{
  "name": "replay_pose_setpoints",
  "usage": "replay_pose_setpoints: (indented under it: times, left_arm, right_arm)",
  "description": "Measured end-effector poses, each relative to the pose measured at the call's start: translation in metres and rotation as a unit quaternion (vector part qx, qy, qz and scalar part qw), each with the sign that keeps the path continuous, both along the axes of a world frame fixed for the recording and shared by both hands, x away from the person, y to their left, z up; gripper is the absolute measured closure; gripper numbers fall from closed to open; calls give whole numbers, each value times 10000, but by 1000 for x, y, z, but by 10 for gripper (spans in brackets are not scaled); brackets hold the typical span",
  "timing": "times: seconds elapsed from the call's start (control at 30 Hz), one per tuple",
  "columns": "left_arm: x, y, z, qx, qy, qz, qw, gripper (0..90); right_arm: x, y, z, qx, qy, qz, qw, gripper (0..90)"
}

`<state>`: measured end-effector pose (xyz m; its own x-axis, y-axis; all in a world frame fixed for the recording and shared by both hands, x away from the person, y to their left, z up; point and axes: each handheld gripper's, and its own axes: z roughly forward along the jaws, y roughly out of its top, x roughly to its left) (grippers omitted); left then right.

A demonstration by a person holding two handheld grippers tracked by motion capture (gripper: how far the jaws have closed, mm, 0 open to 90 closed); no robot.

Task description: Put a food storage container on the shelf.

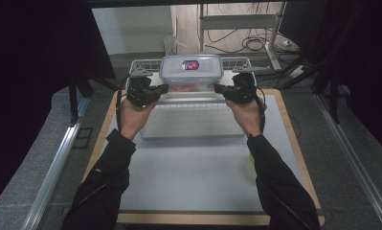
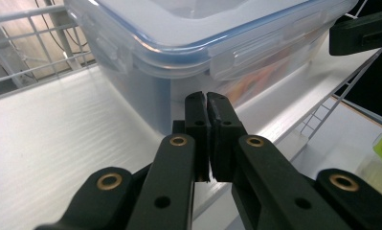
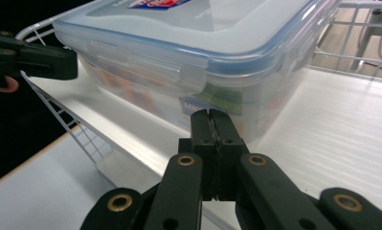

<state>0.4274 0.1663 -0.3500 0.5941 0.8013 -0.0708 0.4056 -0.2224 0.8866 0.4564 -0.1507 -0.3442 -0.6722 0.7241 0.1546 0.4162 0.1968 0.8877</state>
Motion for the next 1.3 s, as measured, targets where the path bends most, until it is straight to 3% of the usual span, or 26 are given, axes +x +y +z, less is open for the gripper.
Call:
replay_pose_setpoints:
  times: [0.13,0.33,0.47,0.6,0.97,1.17,1.3]
  left_arm:
    - [-1,-3,1,99,-49,19,9999,881]
    - [-12,-3,1,-33,-126,-141,9998,813]
    - [-24,-7,0,36,-226,-305,9993,690]
    - [-37,-9,-4,59,-192,-457,9988,535]
    - [-73,-17,-30,101,-163,-827,9964,274]
    - [-87,-22,-45,259,-128,-903,9955,173]
    - [-96,-23,-57,230,-32,-929,9954,111]
  right_arm:
    - [-1,2,0,-46,-50,-1,10000,893]
    - [-6,2,1,-52,-65,66,9999,850]
    - [-15,4,0,-54,-95,201,9997,746]
    - [-24,6,-2,-114,-117,344,9993,616]
    - [-51,0,-20,-63,-213,579,9981,366]
    - [-65,-1,-29,-265,-338,658,9969,272]
    - [-75,-1,-37,-400,-367,743,9958,225]
